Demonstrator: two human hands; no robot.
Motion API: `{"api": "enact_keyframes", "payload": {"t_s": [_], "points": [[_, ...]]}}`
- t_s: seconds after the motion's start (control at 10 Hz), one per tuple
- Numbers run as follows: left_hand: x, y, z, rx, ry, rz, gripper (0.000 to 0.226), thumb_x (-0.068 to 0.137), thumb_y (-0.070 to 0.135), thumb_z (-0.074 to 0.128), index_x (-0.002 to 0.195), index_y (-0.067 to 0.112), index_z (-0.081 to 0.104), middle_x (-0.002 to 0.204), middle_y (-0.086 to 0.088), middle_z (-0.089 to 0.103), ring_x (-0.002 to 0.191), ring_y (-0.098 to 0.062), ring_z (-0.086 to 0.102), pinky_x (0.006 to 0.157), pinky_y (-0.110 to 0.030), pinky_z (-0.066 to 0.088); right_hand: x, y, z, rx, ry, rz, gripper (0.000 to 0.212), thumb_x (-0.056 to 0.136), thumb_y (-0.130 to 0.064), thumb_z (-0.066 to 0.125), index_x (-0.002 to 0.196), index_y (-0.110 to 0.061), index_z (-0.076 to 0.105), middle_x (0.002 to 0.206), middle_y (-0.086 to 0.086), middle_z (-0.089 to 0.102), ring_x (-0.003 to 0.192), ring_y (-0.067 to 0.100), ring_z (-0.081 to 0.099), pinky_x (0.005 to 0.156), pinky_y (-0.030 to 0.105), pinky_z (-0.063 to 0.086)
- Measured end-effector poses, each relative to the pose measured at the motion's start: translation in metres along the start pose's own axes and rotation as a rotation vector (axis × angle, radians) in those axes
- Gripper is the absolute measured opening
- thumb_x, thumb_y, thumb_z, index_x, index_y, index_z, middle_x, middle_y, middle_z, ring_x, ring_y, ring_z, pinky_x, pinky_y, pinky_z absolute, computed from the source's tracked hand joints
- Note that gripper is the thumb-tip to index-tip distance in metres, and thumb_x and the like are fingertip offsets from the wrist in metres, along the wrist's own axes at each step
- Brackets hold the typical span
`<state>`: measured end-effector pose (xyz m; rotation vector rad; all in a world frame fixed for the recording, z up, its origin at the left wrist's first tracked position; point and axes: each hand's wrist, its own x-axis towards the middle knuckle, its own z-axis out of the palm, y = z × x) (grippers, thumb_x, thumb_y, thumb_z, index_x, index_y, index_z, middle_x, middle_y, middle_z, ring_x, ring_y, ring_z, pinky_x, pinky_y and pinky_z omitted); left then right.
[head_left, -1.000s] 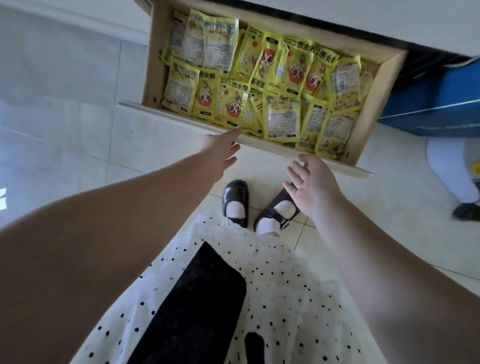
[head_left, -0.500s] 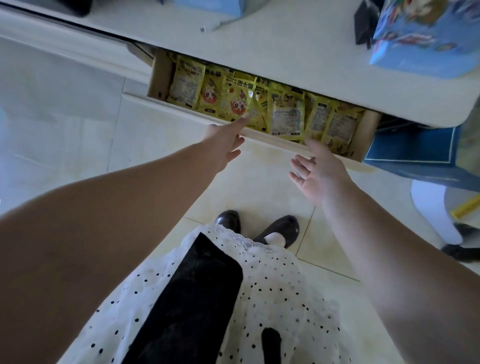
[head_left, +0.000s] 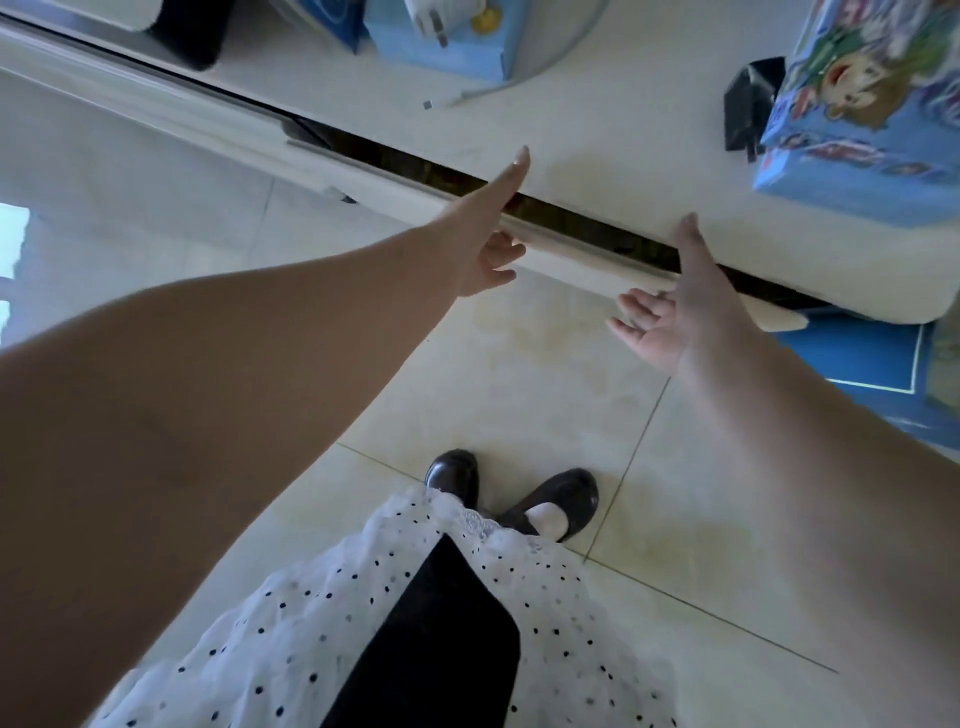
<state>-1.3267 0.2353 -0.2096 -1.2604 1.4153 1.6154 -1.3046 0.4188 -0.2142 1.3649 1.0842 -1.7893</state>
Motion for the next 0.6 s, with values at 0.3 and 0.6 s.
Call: {"api": "enact_keyframes", "payload": {"t_s": [0.3,0.6], "points": [[0.008,0.005,0.013,-0.049,0.098,0.074,0.053,0.072,0.059,0.069,0.102,0.018,0.060,0.116,-0.005,0.063,0.095,-0.018,0.067,0.094,-0.038,0.050,0.008,-0.009,-0.009,-0.111,-0.028,-0.056,0.075,0.091,-0.059,0.044,0.144,-0.007,0.033,0.150,0.007,0.040,0.137,0.018,0.040,0.112,0.038,0.033],[-0.005,-0.014,0.013,-0.069,0.093,0.111,0.055,0.082,0.049,0.065,0.127,0.019,0.053,0.123,0.002,0.058,0.105,-0.013,0.062,0.096,-0.037,0.049,-0.005,0.006,-0.005,-0.489,0.138,-0.163,0.056,0.089,-0.063,0.043,0.099,-0.010,0.059,0.131,0.012,0.059,0.121,0.028,0.056,0.105,0.048,0.042]]}}
